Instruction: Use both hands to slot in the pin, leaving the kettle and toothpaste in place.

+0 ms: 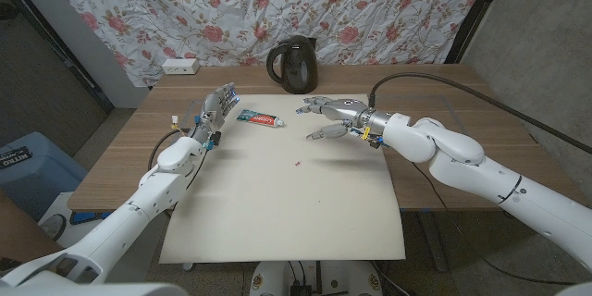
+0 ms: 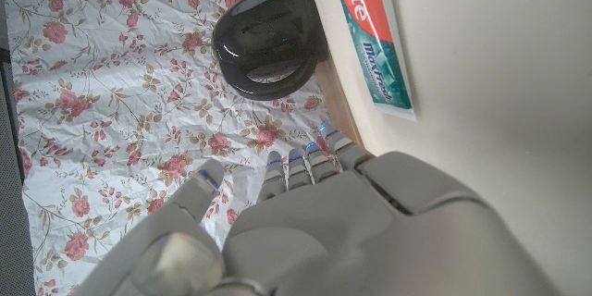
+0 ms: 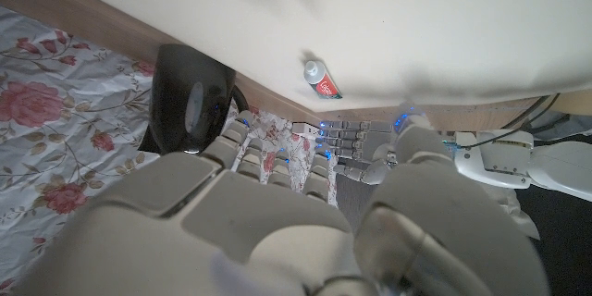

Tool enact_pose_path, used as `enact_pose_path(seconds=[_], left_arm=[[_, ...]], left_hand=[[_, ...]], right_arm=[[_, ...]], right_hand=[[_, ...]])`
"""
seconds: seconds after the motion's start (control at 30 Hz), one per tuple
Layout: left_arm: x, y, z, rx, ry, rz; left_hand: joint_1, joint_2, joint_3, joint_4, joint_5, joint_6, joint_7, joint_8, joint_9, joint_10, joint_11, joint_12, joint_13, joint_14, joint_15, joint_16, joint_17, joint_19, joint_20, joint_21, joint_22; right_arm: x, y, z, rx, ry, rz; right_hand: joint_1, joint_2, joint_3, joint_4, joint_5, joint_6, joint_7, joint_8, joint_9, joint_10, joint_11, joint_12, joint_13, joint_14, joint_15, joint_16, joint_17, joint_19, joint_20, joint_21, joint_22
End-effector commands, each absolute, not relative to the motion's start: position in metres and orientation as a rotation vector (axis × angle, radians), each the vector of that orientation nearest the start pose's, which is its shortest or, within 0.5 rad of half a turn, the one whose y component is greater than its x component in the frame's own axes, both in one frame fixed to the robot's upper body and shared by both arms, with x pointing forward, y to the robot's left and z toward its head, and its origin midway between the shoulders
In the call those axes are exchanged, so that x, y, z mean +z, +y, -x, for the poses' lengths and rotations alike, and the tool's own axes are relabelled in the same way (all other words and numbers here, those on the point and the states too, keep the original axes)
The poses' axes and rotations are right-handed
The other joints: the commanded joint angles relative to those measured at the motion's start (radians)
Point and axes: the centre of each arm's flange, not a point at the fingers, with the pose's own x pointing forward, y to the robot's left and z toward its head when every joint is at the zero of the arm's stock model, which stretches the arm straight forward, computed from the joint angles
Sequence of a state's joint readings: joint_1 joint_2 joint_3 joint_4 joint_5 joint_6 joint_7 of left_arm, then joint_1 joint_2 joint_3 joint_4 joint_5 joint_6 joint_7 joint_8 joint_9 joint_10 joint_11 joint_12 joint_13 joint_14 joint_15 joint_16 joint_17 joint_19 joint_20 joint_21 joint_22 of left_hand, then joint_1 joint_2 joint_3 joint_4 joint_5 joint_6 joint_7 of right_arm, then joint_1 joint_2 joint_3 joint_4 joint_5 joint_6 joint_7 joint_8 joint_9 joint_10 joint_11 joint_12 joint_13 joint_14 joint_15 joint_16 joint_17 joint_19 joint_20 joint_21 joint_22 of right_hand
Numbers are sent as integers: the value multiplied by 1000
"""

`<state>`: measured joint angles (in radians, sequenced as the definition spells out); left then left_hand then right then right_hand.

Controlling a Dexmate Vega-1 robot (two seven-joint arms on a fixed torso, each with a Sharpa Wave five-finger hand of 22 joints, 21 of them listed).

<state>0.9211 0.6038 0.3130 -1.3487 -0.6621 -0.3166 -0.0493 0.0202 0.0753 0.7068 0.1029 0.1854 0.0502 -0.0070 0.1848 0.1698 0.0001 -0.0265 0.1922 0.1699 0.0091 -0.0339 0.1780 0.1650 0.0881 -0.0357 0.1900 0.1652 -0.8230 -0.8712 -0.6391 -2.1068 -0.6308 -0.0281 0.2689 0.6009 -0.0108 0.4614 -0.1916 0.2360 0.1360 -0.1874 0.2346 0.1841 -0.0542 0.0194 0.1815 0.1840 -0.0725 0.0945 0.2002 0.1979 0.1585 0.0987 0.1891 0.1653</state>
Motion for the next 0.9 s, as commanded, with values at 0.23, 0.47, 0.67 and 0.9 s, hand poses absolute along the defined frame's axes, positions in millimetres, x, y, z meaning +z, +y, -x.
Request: enact_pose_path(seconds=[0.23, 0.47, 0.67, 0.9], left_arm=[[-38, 342, -633, -172, -608, -9], [-37, 340, -634, -180, -604, -12], [-36, 341, -632, -173, -601, -21], [-39, 341, -631, -166, -607, -25]], left_hand=[[7, 74, 7, -4, 5, 7, -2, -1, 4, 5, -1, 0, 4, 7, 0, 0, 3, 9, -11, 3, 4], [7, 75, 8, -4, 5, 8, -2, -1, 4, 6, -1, 0, 4, 8, 1, 0, 3, 9, -10, 3, 4], [6, 76, 9, -4, 5, 9, -3, -1, 4, 7, -1, 0, 4, 8, 2, 0, 3, 9, -10, 3, 4], [6, 77, 10, -2, 5, 16, -1, 1, 4, 13, -5, 1, 4, 9, -1, 0, 4, 11, -6, 3, 5]], right_arm=[[-2, -92, -488, 372, -806, 1789], [-7, -85, -488, 373, -776, 1838], [-12, -81, -487, 373, -763, 1873], [-14, -74, -486, 391, -743, 1903]], right_hand=[[49, -17, 13, 3, -10, 50, -24, 26, 8, -11, -3, 5, 4, 5, 10, 10, 6, 15, 7, 3, 2], [64, -20, 16, 4, -11, 63, -27, 31, 9, -11, -6, 6, 4, 6, 7, 11, 7, 17, 9, 3, 2], [75, -23, 17, 6, -13, 72, -27, 35, 10, -13, -8, 6, 4, 9, 6, 13, 8, 19, 6, 2, 2], [85, -25, 19, 8, -15, 89, -26, 42, 12, -12, -9, 7, 4, 13, 4, 15, 9, 18, 7, 1, 2]])
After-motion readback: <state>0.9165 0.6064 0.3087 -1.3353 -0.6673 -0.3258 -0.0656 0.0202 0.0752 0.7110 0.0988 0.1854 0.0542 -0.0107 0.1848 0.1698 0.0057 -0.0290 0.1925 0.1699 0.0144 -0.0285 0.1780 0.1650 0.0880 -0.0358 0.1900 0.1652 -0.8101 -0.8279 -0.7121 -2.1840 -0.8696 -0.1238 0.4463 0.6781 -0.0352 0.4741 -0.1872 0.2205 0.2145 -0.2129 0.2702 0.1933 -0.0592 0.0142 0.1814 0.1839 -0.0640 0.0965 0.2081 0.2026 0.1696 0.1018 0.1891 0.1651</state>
